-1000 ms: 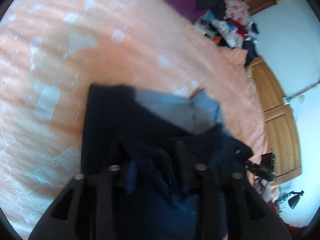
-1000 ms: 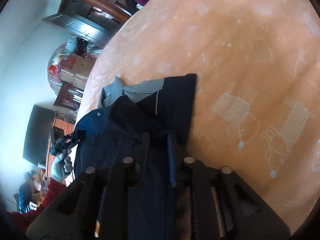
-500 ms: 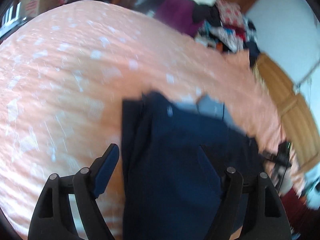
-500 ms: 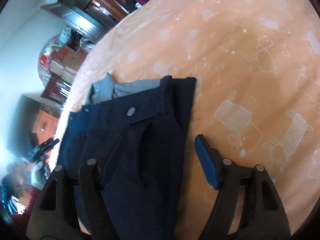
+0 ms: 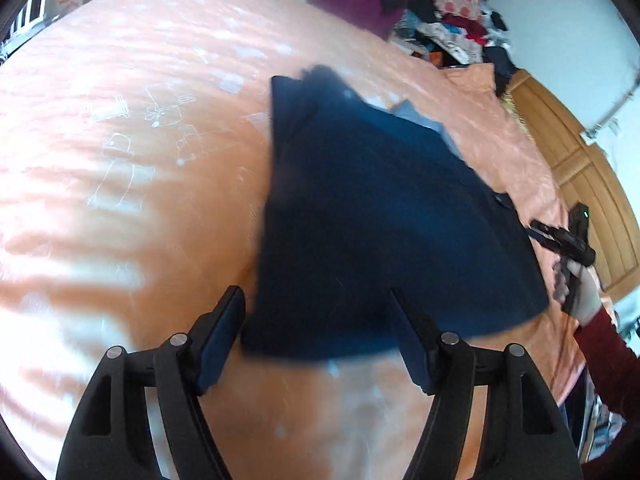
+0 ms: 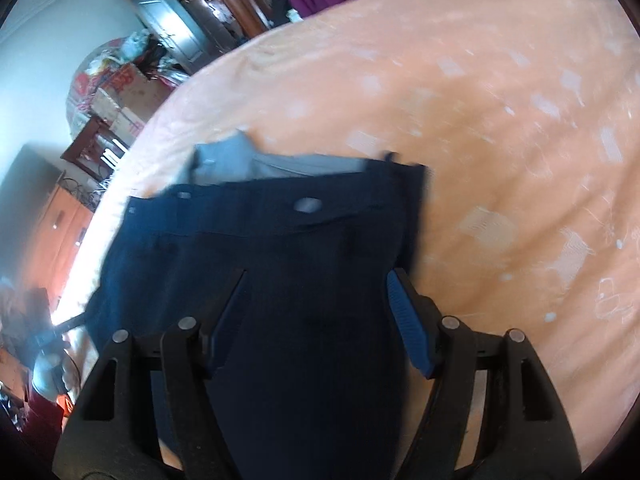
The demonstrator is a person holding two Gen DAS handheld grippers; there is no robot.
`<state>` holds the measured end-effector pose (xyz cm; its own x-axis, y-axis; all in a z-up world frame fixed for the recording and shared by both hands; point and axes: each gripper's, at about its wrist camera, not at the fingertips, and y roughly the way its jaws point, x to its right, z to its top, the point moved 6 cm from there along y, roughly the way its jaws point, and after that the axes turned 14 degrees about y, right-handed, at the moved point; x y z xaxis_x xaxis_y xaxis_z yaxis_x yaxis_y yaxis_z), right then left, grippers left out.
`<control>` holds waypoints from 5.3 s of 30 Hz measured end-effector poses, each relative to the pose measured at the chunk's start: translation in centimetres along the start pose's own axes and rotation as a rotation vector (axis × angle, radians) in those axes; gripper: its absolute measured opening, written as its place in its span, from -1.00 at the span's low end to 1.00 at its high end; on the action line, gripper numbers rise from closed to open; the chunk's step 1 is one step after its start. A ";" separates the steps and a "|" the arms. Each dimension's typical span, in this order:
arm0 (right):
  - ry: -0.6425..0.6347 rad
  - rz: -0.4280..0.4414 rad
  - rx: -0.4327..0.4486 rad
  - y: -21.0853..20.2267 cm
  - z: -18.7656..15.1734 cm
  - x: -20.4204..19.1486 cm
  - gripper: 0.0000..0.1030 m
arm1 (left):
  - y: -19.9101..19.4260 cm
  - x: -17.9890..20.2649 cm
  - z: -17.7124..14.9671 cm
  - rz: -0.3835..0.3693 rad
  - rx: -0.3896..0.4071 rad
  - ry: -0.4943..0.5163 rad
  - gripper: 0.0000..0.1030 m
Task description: Fold small clothes
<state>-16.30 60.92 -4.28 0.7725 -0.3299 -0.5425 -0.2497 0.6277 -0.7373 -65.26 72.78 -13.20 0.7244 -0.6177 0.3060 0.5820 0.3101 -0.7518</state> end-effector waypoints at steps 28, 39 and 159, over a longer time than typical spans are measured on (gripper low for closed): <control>-0.557 0.277 -0.550 15.9 -22.6 -30.1 0.04 | -4.9 -0.4 -3.8 -0.262 0.263 -0.250 0.45; -0.501 0.397 -0.306 12.6 -16.8 -34.2 -0.66 | -5.6 -1.1 -5.3 -0.271 0.276 -0.275 0.49; 0.291 0.287 -0.150 5.9 1.9 6.0 -0.84 | 25.4 38.9 12.2 -0.234 -0.083 0.613 -0.58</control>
<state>-12.04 63.93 -11.10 0.4680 -0.3557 -0.8090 -0.5286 0.6209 -0.5788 -17.85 65.42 -13.28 0.2266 -0.9691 0.0975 0.6500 0.0759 -0.7561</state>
